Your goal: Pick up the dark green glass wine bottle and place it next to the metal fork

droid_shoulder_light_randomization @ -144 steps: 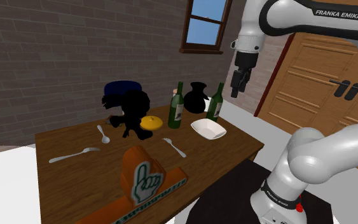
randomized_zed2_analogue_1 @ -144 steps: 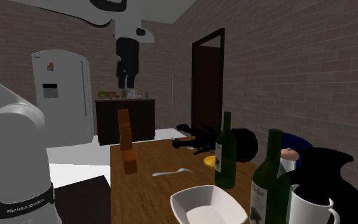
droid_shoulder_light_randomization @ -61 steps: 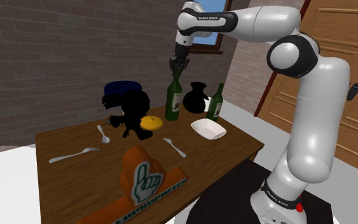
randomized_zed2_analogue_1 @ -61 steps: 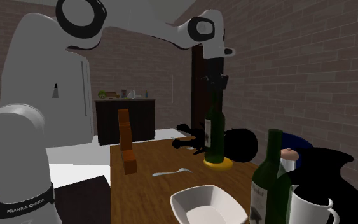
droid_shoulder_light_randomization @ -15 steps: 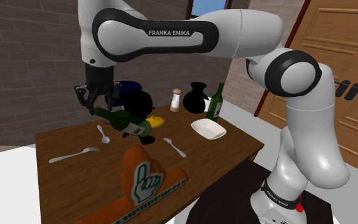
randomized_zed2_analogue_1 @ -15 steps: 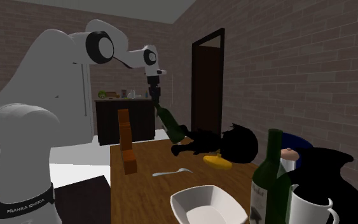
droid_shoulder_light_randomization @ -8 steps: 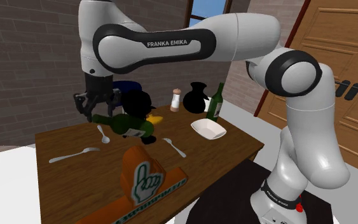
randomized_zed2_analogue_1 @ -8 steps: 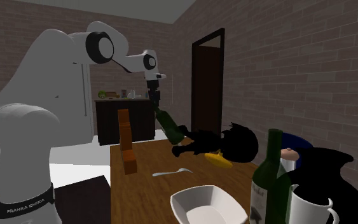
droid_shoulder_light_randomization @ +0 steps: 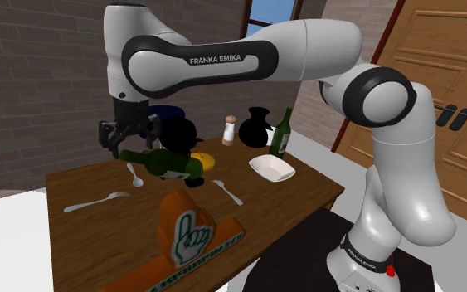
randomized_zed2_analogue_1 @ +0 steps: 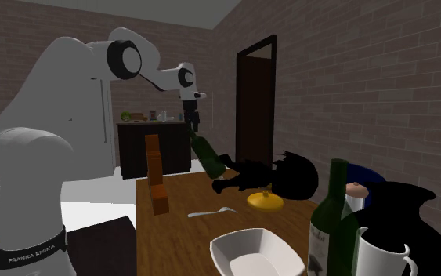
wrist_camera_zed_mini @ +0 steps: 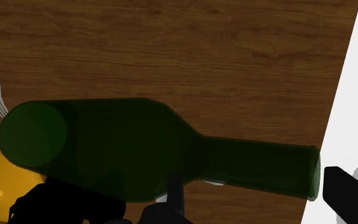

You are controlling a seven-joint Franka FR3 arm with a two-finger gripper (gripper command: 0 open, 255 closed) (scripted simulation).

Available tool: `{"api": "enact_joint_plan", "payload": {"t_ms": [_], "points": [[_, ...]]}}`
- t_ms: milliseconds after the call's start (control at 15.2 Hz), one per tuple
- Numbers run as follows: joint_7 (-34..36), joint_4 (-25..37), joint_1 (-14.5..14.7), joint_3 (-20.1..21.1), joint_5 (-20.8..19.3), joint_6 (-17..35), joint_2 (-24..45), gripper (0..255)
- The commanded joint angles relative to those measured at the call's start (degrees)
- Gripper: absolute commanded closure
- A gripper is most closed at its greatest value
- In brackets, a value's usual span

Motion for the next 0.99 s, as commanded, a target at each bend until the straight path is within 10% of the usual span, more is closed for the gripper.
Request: {"api": "enact_joint_plan", "payload": {"t_ms": [0, 924], "points": [[0.0, 0.2, 0.0, -0.1, -0.1, -0.2, 0.2, 0], [-0.2, 5.5, 0.2, 0.0, 0.1, -6.5, -0.8, 0]]}}
